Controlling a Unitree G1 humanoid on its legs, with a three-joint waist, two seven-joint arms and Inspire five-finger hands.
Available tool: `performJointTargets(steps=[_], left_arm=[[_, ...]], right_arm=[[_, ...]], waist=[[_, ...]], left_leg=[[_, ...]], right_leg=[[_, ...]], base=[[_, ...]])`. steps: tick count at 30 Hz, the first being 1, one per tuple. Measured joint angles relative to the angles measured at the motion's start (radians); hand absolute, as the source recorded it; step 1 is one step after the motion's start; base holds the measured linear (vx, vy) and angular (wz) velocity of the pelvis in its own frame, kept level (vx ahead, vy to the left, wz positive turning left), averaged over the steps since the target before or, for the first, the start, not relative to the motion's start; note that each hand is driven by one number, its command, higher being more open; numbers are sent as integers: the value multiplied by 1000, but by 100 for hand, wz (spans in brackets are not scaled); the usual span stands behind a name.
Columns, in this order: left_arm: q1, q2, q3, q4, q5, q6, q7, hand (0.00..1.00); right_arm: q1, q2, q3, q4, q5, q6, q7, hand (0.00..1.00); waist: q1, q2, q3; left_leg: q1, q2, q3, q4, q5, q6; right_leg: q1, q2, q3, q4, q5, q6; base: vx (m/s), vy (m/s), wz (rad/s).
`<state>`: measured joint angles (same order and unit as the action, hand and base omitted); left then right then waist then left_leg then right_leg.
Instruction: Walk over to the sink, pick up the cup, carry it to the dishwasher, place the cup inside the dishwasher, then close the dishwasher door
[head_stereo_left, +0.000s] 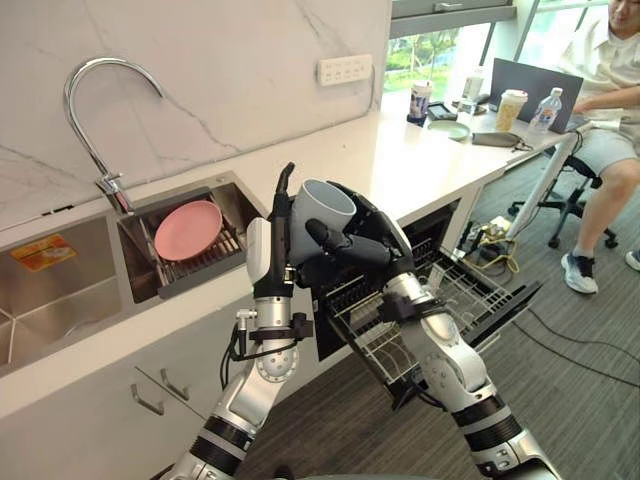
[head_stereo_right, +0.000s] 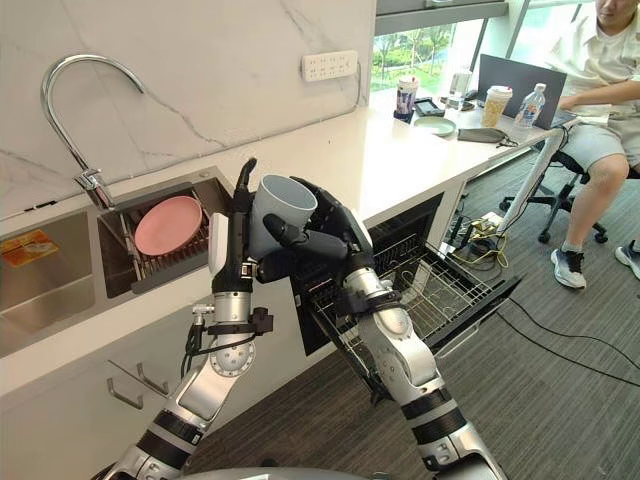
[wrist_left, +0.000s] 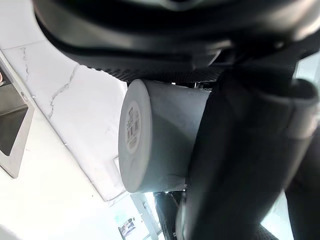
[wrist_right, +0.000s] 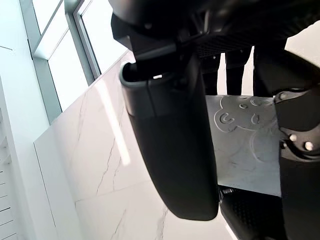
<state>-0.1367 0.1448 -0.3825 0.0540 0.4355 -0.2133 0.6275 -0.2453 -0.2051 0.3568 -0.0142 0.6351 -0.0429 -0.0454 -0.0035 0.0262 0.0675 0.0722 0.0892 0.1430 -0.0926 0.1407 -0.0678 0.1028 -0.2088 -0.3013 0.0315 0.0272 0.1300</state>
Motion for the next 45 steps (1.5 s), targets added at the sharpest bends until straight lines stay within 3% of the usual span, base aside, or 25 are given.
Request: performJointTargets(steps=[7, 13, 19, 25, 30, 33, 37, 40, 45], left_arm=[[-3, 25, -72, 0, 1, -3, -23, 100], [0, 28, -177, 0, 35, -20, -85, 100], [3, 29, -235, 0, 59, -58, -136, 100], [3, 28, -222, -3, 53, -102, -154, 100], [30, 23, -179, -58, -47, -163, -224, 100], [76, 8, -167, -114, -218, -186, -347, 100], [157, -7, -170, -123, -346, -171, -549, 100], [225, -6, -174, -113, -338, -136, -620, 100], [297, -3, -146, -11, -294, -93, -652, 100]], right_arm=[[-2, 24, 10, 13, -82, -61, -186, 0], [-18, 78, -97, 69, -226, -128, -362, 0], [-40, 80, -196, 69, -274, -180, -480, 0], [-47, 77, -315, 68, -321, -202, -548, 0], [-6, 61, -433, 25, -359, -207, -543, 0], [68, 49, -497, -5, -389, -211, -524, 0], [152, 46, -598, 1, -384, -211, -451, 0], [201, 41, -627, 29, -383, -211, -389, 0], [288, 41, -621, 98, -384, -212, -288, 0]], waist=[[9, 0, 0], [4, 0, 0], [-12, 2, -1], [-14, 2, -1], [-15, 3, 0], [-16, 2, 0], [-21, 2, 0], [-35, 2, 0], [-37, 3, 0]], left_leg=[[-1, 0, 1, 0, 0, 0], [-1, 0, 8, 0, 0, 0], [0, 0, 18, 0, 0, 0], [4, 0, 28, 0, 0, 0], [2, 0, 30, 0, -3, -1], [0, 0, 31, -1, -4, 0], [-10, 0, 29, -1, -5, -2], [-18, 0, 28, -1, -6, -2], [-33, 0, 14, -1, -6, -2]], right_leg=[[-1, 0, 1, -1, 0, 0], [-5, 0, 10, -4, 3, 1], [-10, 1, 22, -4, 7, 3], [-10, 1, 26, -5, 8, 0], [-10, 1, 26, -14, 8, 1], [-10, 1, 26, -15, 8, 1], [-15, 1, 23, -17, 8, 4], [-22, 1, 21, -17, 5, 9], [-29, 1, 12, -18, 1, 13]], base=[[0, 0, 0], [0, 0, -3], [-2, 0, -6], [-10, 2, -2], [0, 0, 0], [10, -2, 0], [0, 0, 0], [0, 0, 0], [-8, -6, 5]])
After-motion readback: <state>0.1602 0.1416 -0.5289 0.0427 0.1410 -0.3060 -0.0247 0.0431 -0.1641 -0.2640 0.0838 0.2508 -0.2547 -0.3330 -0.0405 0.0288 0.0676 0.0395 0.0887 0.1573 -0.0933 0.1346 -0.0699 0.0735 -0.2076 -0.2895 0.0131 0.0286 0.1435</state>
